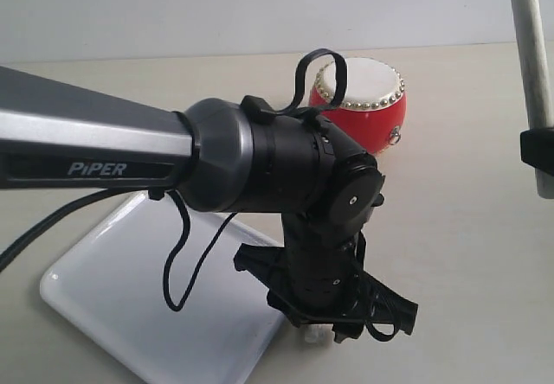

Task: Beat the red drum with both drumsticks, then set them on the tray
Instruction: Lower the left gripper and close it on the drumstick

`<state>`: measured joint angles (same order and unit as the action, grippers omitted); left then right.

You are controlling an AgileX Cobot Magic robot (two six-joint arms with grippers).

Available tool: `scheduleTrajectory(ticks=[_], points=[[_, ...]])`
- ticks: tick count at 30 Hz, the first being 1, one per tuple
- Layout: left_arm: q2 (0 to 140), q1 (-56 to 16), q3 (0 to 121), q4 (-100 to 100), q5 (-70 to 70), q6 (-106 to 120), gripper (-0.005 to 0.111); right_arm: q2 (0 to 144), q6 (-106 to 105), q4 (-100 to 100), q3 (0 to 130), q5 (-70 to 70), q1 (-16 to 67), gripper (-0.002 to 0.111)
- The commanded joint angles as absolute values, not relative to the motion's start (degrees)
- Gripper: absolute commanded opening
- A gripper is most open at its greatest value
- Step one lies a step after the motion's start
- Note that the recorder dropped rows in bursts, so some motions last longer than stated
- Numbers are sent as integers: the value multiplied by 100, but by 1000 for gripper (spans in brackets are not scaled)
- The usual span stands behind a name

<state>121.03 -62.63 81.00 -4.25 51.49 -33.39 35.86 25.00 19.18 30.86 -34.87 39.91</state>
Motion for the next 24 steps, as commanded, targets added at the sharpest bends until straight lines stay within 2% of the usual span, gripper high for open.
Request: scheduleTrajectory(ticks=[1,24], points=[[12189,-6273,8131,-491,5172,-3344,46,3552,2460,1955,3131,-3379,4002,0],[12199,-5993,8143,-539,4911,-3479,46,3552,2460,1955,3131,-3369,4002,0]])
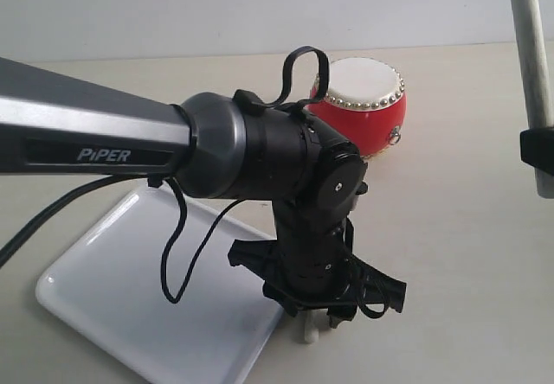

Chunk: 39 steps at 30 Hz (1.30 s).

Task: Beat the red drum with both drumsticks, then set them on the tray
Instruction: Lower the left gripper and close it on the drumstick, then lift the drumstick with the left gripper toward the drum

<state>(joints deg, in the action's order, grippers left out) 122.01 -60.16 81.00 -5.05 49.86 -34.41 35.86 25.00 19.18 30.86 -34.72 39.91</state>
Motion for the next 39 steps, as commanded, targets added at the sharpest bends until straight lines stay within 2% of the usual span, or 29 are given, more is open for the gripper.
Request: scheduleTrajectory(ticks=[1,18,20,25,26,33,39], points=[[12215,-5993,8143,-539,4911,-3479,46,3552,2460,1955,3131,-3365,4002,0],[12334,-5993,8143,-733,5045,-3196,45,3552,2460,1955,3131,-3366,4002,0],[12334,-5993,8143,-733,5073,-3196,40,3552,2460,1965,3131,-3363,4002,0],[12323,-5993,8143,-733,5073,-3196,4,3552,2460,1965,3131,-3375,4002,0],[12308,-5993,8143,-733,5062,-3196,0,3552,2460,1976,3131,-3412,4002,0],[12108,-5993,8143,-579,5032,-3077,0,3552,2471,2040,3241,-3795,4002,0],[11348,-5984,8143,56,5104,-3005,0,3552,2471,2294,4055,-4709,4002,0]])
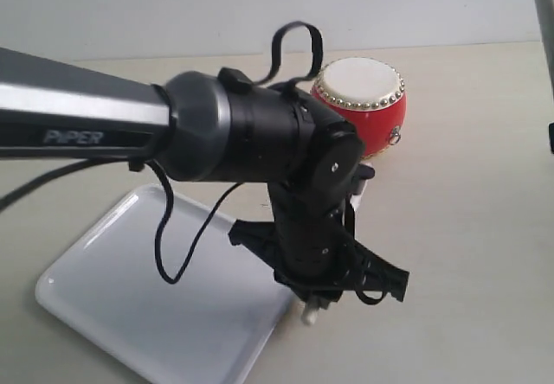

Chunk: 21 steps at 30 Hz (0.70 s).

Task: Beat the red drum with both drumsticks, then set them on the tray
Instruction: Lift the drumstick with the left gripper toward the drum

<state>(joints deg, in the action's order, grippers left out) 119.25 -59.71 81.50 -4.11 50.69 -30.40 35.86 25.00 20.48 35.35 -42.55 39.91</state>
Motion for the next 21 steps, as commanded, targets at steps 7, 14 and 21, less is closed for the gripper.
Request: scheduleTrajectory(ticks=[7,14,21], points=[[10090,-5984,8061,1043,5256,-2902,0,3758,2471,2737,5064,-5741,4002,0],[8779,-5550,6863,1318,4869,-3013,0,4595,2555,2413,5240,-5869,4002,0],[8025,-4873,5859,1329,4712,-2759,0,6270,2406,2054,5240,-5623,3957,0]])
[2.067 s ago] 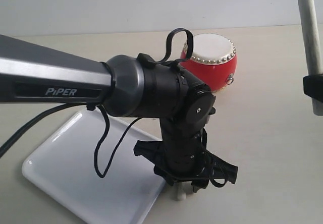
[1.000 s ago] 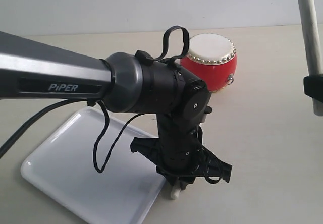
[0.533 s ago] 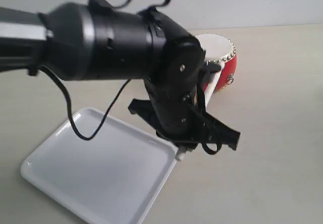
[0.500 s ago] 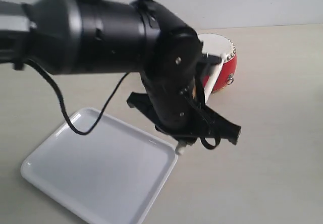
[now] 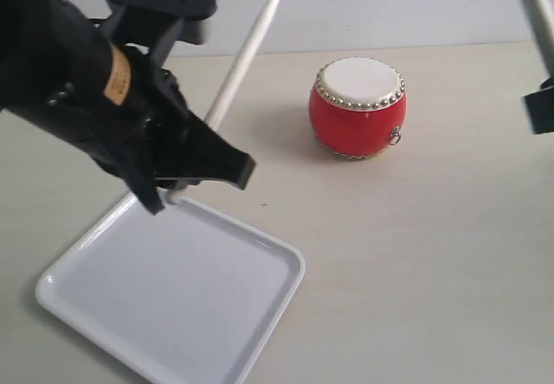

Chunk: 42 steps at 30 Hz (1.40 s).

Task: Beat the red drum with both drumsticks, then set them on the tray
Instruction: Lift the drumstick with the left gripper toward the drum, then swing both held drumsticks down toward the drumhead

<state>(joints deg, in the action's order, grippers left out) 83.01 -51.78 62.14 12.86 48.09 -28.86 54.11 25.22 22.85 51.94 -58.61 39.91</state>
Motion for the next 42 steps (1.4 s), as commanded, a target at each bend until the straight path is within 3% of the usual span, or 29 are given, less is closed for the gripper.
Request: scheduleTrajectory(ticks=[1,12,29,42], points=[[8000,-4821,5859,1329,4780,-2630,0,6539,2252,1899,5288,-5582,3861,0],[8314,-4561,6129,1052,3883,-1691,0,8668,0,-702,6626,-6362,1563,0],[10464,-4245,8420,-540,5642,0,0,8717,-456,-695,6552,-6261,1504,0],[10657,-4244,8581,-604,6086,125,0,8717,-548,-695,6552,-6366,1504,0]])
